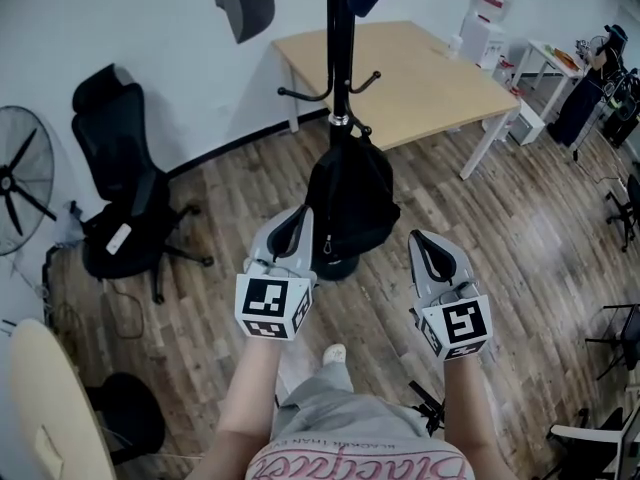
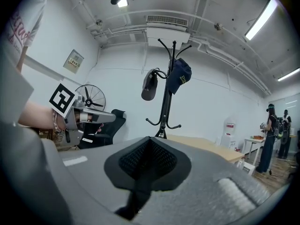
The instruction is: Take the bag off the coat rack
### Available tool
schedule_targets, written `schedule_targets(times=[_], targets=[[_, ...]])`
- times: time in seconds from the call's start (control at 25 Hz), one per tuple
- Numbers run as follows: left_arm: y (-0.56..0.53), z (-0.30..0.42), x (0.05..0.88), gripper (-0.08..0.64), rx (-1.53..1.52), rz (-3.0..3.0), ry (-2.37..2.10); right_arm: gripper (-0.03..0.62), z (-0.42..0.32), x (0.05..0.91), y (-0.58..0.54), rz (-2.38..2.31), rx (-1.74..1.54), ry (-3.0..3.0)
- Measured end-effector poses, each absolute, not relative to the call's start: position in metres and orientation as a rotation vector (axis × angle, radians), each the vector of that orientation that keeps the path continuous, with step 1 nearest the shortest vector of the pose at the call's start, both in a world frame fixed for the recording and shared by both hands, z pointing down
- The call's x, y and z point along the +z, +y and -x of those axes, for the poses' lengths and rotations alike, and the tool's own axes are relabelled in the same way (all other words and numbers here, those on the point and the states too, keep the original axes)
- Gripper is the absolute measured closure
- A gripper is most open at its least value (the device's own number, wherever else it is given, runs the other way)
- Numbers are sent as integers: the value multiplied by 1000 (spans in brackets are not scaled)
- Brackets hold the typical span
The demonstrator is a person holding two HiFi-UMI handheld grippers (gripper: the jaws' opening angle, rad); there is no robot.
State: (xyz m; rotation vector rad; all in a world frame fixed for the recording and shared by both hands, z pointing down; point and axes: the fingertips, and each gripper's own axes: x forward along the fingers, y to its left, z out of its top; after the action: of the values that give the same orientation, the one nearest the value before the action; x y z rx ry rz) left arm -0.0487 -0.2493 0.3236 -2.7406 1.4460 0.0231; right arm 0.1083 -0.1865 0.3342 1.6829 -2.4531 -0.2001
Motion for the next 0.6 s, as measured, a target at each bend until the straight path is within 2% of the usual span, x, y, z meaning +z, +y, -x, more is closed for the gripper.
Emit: schedule_targets(times=[0.24, 0.4, 0.44, 0.6], targets=[[-287, 50, 342, 538, -61, 2785, 1422, 589, -112, 339, -225, -1748, -167, -2443], [-300, 49, 353, 491, -86, 2815, 1406, 588, -120, 346, -241, -1790, -116, -2432], [-302, 48, 356, 471, -88, 2823, 1398, 577, -122, 347, -243, -1797, -103, -2432], [-308, 43, 368, 405, -110, 2853, 1363, 443, -129, 353, -255, -1832, -67, -2438]])
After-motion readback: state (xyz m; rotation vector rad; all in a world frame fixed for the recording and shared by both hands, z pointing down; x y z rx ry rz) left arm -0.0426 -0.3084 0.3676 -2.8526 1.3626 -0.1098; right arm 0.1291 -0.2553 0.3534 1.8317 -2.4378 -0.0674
